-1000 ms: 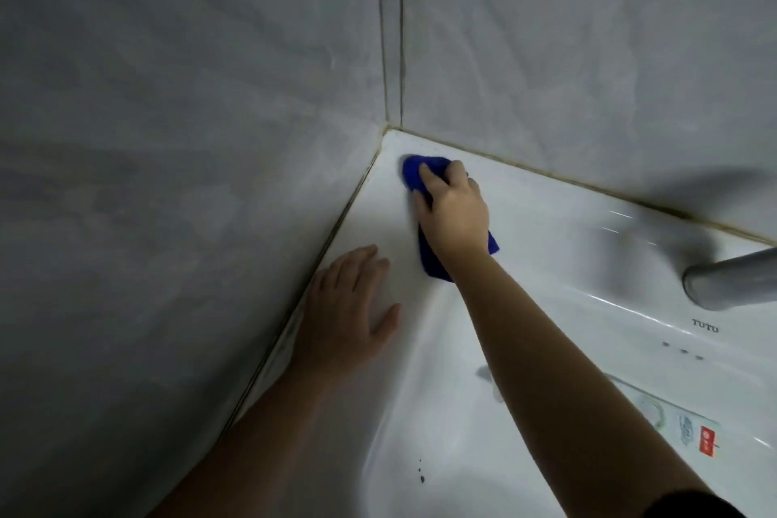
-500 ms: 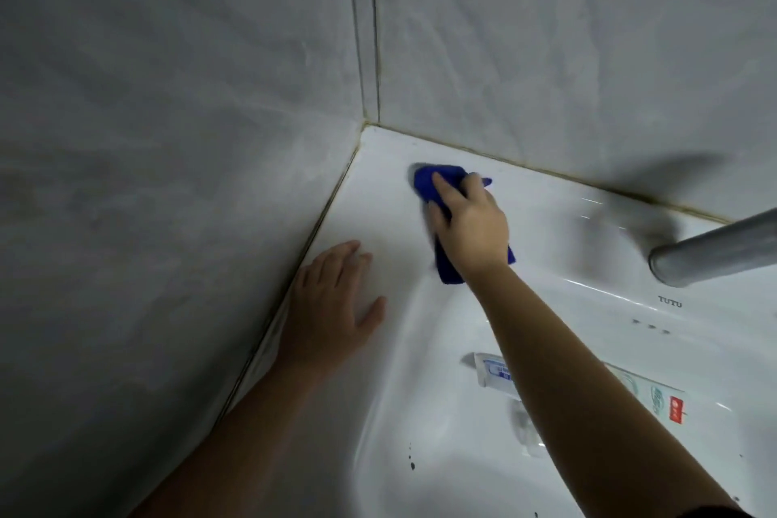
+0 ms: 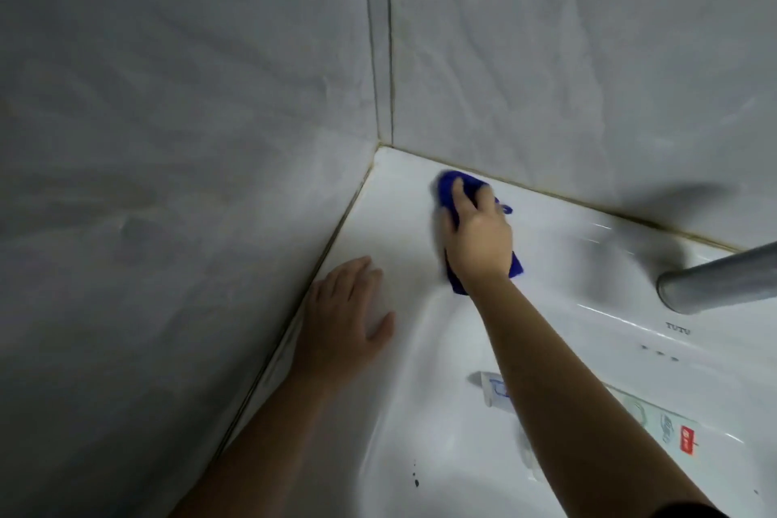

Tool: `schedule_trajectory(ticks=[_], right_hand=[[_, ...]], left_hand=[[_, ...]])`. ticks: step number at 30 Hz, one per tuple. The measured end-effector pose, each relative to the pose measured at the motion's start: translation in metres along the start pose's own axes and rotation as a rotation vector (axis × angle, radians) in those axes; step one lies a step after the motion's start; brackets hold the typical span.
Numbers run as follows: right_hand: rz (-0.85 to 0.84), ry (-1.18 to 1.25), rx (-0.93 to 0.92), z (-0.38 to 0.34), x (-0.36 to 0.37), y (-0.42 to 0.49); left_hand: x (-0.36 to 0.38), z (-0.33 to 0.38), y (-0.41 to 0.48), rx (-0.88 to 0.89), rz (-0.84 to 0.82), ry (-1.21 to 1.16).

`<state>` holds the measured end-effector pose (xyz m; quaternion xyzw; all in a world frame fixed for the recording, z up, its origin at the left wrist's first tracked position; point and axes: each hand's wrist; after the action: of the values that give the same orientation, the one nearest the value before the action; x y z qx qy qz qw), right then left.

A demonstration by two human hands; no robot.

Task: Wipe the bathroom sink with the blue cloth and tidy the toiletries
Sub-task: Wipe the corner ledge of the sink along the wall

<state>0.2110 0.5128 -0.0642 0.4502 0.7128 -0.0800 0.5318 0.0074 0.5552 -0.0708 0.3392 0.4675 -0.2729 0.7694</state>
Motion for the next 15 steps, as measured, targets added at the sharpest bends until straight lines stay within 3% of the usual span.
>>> schedule_trajectory(ticks=[3,6,11,12,15], right_hand=[[-0.169,0.017,-0.258,-0.041,0.025,0.028],[-0.207,0.066,-0.388,-0.061,0.029,0.013],[-0.27,0.296,-0.778,-0.032,0.0,-0.044],[-0.247,0.253,-0.726,-0.028,0.002,-0.032],[-0.178,0.065,-0.275,-0.044,0.019,0.01]], left_hand=[[-0.007,0.001,-0.003,-0.004,0.015,-0.014],[-0.026,0.003,-0.022,-0.088,0.122,-0.027],[-0.049,0.005,-0.084,-0.219,0.19,-0.042],[-0.051,0.007,-0.092,-0.224,0.19,-0.035],[-0.055,0.008,-0.109,-0.215,0.203,0.001]])
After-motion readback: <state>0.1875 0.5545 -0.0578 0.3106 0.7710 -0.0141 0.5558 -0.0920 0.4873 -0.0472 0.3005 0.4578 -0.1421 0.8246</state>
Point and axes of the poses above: each hand's wrist, its own y-axis towards the middle knuckle, its own x-axis out of the palm, z = x × y, and after that the axes turned 10 degrees about z, right-handed
